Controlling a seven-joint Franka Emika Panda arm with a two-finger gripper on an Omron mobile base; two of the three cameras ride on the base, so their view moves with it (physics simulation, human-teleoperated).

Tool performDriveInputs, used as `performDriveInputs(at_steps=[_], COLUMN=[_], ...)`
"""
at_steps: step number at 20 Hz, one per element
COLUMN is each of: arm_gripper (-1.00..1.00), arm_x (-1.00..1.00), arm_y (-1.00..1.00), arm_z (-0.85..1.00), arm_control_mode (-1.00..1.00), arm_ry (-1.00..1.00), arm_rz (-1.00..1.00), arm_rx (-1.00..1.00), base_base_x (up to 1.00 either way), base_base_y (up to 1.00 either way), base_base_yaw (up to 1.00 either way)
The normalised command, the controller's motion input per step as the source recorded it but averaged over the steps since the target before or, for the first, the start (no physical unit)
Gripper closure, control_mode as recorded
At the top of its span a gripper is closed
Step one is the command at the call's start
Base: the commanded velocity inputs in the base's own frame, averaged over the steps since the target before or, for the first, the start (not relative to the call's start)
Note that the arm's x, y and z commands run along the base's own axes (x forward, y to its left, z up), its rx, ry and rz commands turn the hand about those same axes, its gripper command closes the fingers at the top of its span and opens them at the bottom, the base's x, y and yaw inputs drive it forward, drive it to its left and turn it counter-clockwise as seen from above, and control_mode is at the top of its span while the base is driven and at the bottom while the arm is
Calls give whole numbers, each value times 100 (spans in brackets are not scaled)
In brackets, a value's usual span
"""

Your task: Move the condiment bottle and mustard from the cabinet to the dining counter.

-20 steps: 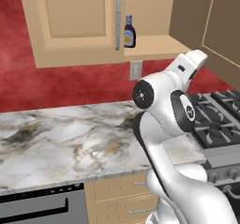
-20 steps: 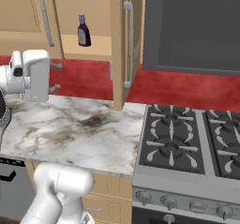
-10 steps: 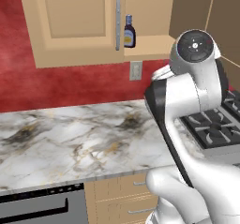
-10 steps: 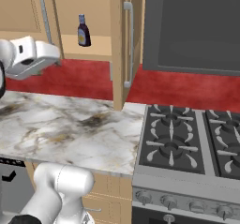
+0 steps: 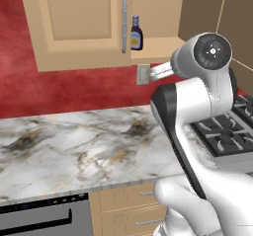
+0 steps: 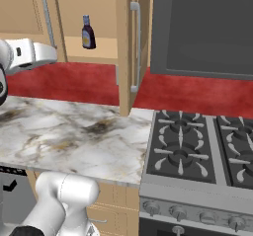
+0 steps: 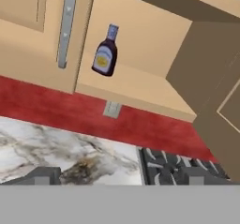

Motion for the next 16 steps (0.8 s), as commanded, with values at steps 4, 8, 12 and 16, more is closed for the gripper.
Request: performDriveInputs(at_steps=[4, 8, 12, 16], arm_gripper=[-100, -100, -100, -100], arm_x=[28, 28, 32, 40], arm_y=[36, 34, 32, 30], arm_z=[1, 5, 9, 13], arm_control_mode=[-100, -100, -100, -100], arm_ry=[-1, 0, 0, 0], arm_rz=[0, 0, 0, 0], arm_rx=[1, 0, 0, 3], base_base_x=[0, 0, 0, 0], base_base_y=[0, 0, 0, 0], base_base_yaw=[0, 0, 0, 0])
